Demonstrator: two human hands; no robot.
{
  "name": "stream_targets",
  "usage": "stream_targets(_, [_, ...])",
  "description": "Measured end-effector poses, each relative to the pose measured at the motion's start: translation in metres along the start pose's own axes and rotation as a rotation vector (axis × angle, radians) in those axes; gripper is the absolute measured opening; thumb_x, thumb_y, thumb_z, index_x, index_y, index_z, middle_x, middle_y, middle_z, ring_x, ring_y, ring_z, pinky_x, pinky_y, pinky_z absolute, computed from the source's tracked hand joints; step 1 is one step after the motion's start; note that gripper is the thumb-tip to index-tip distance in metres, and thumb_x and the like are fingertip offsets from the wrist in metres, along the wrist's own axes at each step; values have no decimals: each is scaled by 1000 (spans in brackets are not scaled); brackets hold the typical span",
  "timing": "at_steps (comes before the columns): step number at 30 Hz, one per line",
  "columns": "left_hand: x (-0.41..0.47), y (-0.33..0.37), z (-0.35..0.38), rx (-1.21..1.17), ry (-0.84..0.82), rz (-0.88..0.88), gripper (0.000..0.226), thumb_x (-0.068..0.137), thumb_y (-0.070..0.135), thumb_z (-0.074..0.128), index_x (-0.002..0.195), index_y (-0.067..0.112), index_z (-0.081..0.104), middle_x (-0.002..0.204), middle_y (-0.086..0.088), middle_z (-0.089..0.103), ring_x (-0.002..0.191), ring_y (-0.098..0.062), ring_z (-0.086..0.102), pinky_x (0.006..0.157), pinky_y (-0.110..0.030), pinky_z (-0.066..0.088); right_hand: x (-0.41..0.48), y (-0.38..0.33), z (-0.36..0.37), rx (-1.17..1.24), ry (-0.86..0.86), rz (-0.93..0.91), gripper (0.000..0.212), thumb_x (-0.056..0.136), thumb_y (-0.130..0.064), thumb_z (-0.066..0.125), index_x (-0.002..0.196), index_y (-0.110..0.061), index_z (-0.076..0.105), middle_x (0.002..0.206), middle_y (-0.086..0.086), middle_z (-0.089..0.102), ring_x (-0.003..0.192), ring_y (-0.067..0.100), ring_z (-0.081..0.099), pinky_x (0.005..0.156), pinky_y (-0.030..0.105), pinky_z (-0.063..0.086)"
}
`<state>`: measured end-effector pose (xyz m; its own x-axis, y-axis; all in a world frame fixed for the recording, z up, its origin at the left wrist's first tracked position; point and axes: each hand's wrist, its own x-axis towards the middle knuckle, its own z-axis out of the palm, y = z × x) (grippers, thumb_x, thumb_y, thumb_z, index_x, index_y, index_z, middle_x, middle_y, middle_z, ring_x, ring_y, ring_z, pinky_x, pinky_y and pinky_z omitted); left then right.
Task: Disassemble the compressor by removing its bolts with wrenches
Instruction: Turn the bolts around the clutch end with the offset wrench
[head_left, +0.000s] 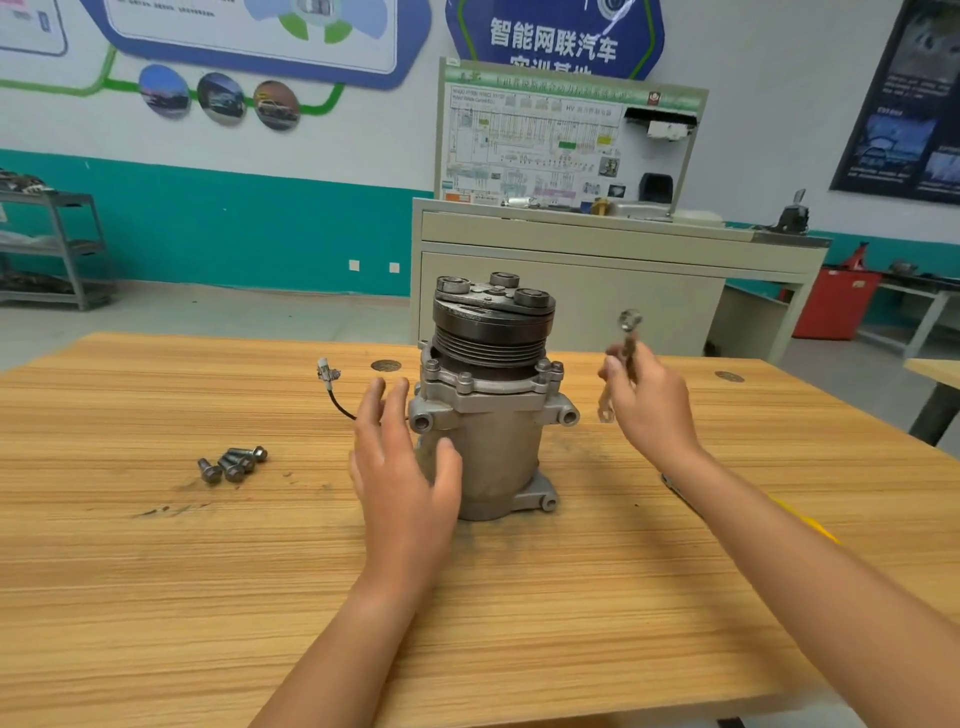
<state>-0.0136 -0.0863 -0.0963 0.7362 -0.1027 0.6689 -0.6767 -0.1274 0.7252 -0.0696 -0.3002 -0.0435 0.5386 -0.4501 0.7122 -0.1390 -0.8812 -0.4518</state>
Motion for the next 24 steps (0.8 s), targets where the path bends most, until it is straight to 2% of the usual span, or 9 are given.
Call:
stream_targets(3, [23,28,-1,64,-69,480,38,88,15,44,121,2,58,129,-5,53,118,-13,49,95,-44,46,-16,-5,2,328,121,211,17,96,-17,43,84,-24,52,71,-4,60,70,15,60,62,25,48])
stream_targets(6, [60,59,4,336,-404,841,28,91,12,49,112,8,67,117,-5,65,94,-23,66,72,-37,53,-40,-10,14,506,81,362,22,96,-16,43,79,-28,50,65,-4,58,62,10,61,63,29,51])
stream_targets(8, [83,69,14,607,-637,894,30,95,18,49,123,19,61,129,4,58,102,-21,63,73,-33,49,-54,-12,20,560,67,413,22,97,-18,42,79,-28,50,63,-5,58,56,5,60,60,29,52])
stream_targets(10, [100,77,20,846,-765,904,34,95,17,48,126,26,57,134,9,53,109,-20,59,77,-33,49,-60,-11,22,606,90,422,21,97,-19,42,80,-30,49,62,-5,58,54,2,60,57,25,52])
stream_targets(13, [111,88,26,991,-790,988,37,92,9,48,123,27,59,126,5,59,105,-25,60,77,-35,51,-63,-8,21,636,94,393,19,97,-19,41,84,-32,49,63,-6,58,56,0,60,53,16,51])
stream_targets(16, [115,98,30,1115,-828,1019,33,93,9,48,121,24,58,121,-1,61,102,-27,61,80,-36,52,-65,-5,21,663,100,419,18,98,-19,40,86,-30,49,64,-5,58,57,0,60,52,15,49])
stream_targets(18, [120,110,29,1090,-806,996,31,96,12,46,123,22,56,124,-2,58,105,-25,59,86,-37,51,-66,-3,20,672,105,443,18,98,-19,40,87,-30,49,65,-5,59,58,0,61,50,13,47])
stream_targets(21, [134,139,17,826,-651,950,31,97,15,46,125,17,58,124,-4,57,104,-23,58,91,-35,49,-67,-2,19,682,99,454,18,98,-20,40,88,-31,49,66,-5,60,63,3,62,50,15,46])
stream_targets(24, [144,149,-22,552,-476,929,26,93,14,53,116,8,65,110,-10,62,90,-22,58,85,-38,50,-68,-1,18,684,86,435,17,98,-21,40,88,-32,48,66,-5,60,63,4,62,52,15,46])
